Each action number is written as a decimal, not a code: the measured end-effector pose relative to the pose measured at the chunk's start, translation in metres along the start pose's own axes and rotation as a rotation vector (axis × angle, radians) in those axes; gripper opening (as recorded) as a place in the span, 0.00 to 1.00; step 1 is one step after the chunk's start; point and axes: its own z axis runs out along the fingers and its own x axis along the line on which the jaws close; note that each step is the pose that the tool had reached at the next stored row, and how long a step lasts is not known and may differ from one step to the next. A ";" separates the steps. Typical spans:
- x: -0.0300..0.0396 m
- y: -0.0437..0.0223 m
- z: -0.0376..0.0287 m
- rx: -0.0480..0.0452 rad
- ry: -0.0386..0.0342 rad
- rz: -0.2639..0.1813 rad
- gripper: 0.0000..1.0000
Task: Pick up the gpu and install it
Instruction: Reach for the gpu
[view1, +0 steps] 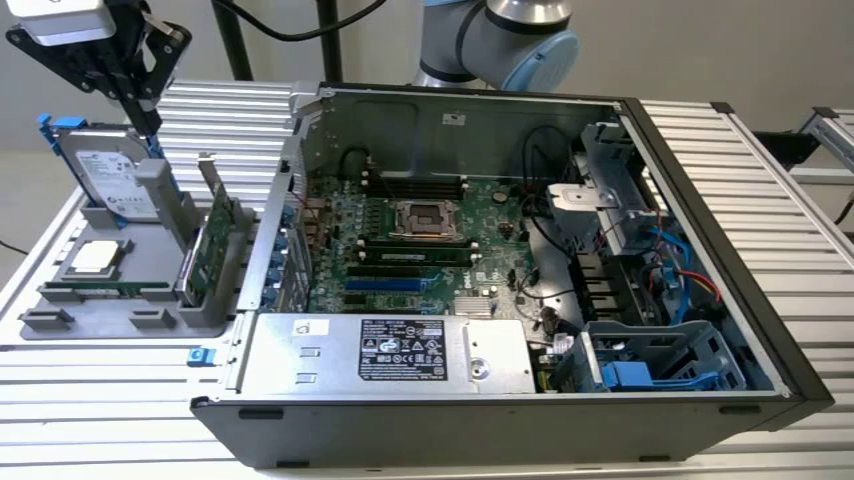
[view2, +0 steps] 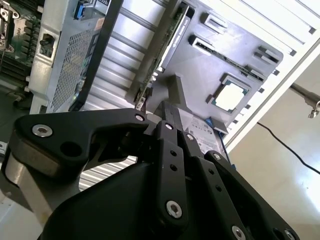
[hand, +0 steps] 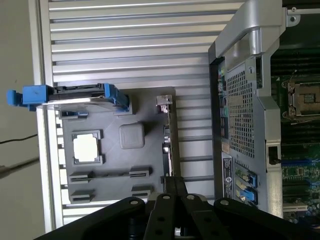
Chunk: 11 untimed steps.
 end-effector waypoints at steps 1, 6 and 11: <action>0.0000 0.0000 0.0000 0.0000 0.0000 0.000 0.00; 0.0000 0.0000 0.0000 -0.0001 0.0000 0.000 0.00; 0.0000 0.0000 0.0000 -0.0002 0.0000 0.000 0.00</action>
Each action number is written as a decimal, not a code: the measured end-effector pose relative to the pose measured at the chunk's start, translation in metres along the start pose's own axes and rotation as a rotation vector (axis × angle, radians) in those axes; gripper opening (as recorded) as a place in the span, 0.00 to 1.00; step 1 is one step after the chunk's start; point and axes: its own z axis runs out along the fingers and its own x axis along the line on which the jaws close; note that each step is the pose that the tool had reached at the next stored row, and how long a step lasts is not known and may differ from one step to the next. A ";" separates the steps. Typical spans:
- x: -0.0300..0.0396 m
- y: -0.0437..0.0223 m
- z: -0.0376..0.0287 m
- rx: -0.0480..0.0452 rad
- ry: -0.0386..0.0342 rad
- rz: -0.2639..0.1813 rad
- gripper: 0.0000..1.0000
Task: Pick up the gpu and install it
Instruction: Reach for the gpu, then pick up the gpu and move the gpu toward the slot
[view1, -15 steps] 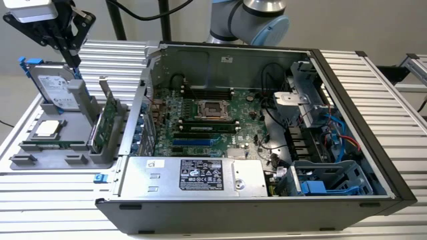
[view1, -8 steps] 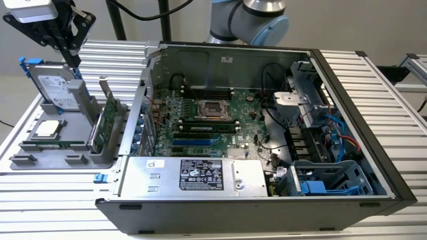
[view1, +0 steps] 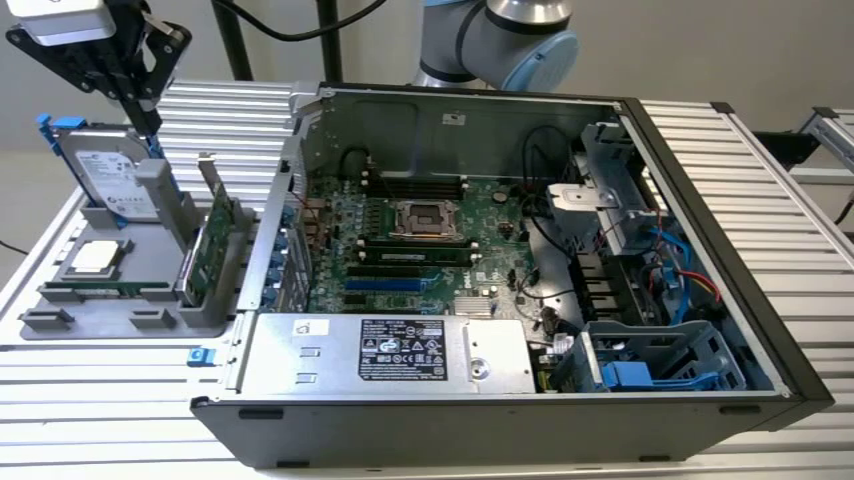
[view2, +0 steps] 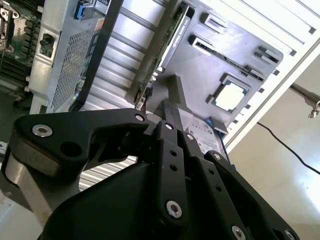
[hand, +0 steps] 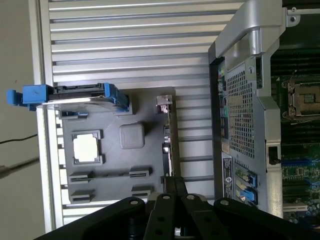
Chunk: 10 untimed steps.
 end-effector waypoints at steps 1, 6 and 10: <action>0.0000 0.0000 0.0000 0.0000 0.0000 0.000 1.00; 0.0000 0.0000 0.0000 -0.0001 0.0000 0.000 1.00; 0.0000 0.0000 0.0004 -0.0009 0.0001 0.000 1.00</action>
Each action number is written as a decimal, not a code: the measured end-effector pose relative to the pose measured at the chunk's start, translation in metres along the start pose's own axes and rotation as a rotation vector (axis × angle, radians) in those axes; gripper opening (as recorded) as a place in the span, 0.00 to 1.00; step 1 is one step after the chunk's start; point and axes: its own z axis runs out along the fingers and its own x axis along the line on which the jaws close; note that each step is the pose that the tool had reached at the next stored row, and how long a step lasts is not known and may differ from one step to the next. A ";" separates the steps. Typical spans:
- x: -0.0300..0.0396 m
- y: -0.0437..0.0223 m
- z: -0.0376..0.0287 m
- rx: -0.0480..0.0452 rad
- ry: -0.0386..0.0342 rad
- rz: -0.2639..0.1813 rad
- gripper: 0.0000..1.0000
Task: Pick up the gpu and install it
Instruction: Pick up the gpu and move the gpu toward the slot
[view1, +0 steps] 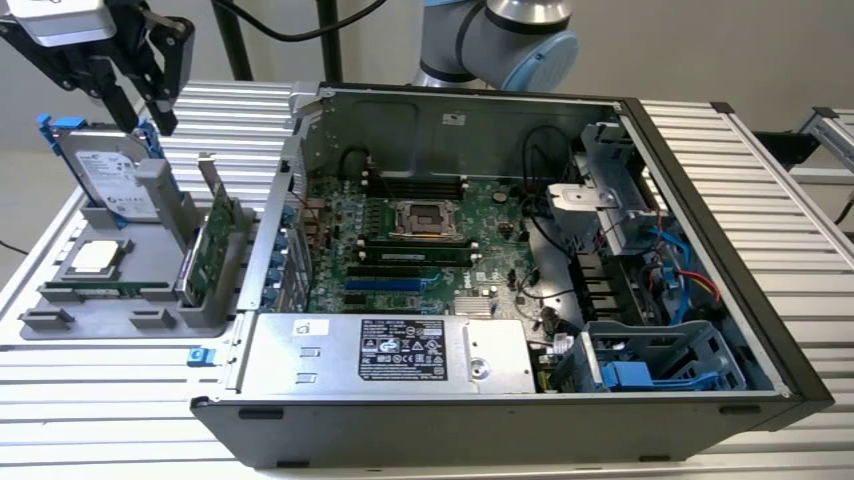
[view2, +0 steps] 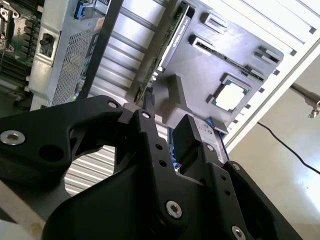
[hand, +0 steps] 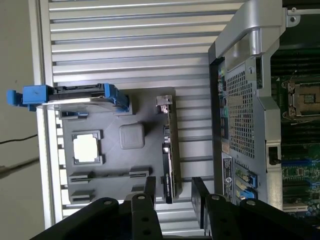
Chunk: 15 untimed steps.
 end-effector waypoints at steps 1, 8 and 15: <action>0.0000 0.0000 0.0002 0.0000 0.0000 0.000 1.00; 0.0000 0.0000 0.0015 -0.0001 -0.0001 0.000 1.00; 0.0000 -0.0001 0.0026 0.0000 0.0000 0.000 1.00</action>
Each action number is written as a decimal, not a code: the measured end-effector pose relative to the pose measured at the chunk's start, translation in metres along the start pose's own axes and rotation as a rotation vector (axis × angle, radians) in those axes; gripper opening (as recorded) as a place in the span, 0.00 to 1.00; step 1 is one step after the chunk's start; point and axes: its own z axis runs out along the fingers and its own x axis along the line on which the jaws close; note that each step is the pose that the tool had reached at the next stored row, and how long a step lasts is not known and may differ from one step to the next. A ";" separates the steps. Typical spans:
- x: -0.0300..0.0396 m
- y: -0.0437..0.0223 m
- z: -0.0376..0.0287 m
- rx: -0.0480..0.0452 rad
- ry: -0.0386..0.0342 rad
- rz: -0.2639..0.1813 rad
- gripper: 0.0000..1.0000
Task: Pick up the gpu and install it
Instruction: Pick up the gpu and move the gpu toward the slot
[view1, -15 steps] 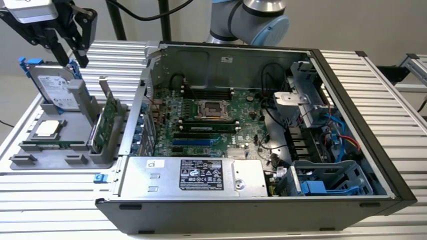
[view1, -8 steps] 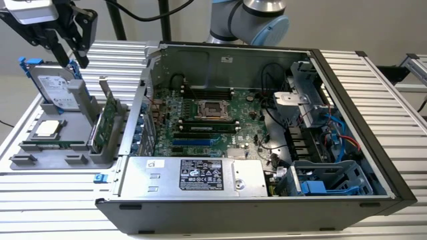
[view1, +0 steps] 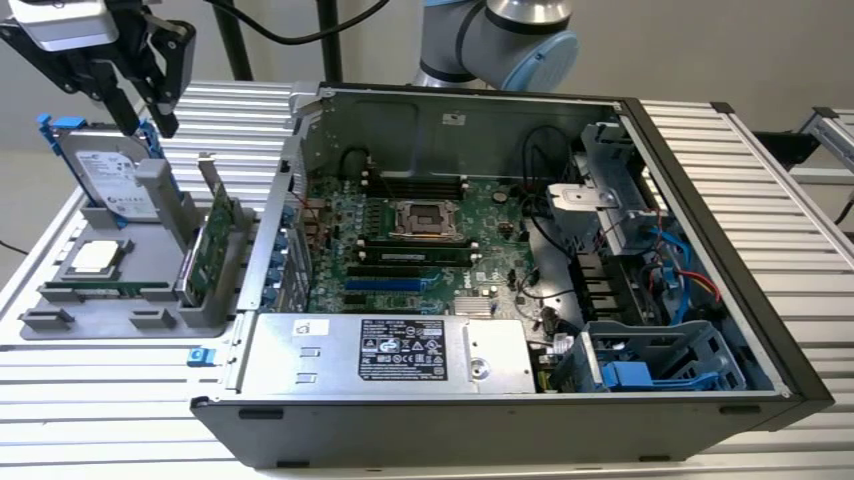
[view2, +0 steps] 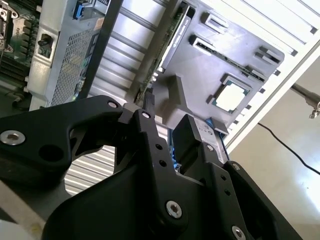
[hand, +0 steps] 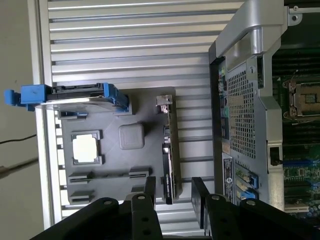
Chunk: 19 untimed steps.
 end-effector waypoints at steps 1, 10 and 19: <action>0.0000 0.0000 0.0001 0.0000 -0.0001 0.000 1.00; -0.0004 0.0001 0.0017 -0.0001 -0.0003 0.000 1.00; -0.0025 -0.0015 0.0056 0.0000 0.0000 0.000 1.00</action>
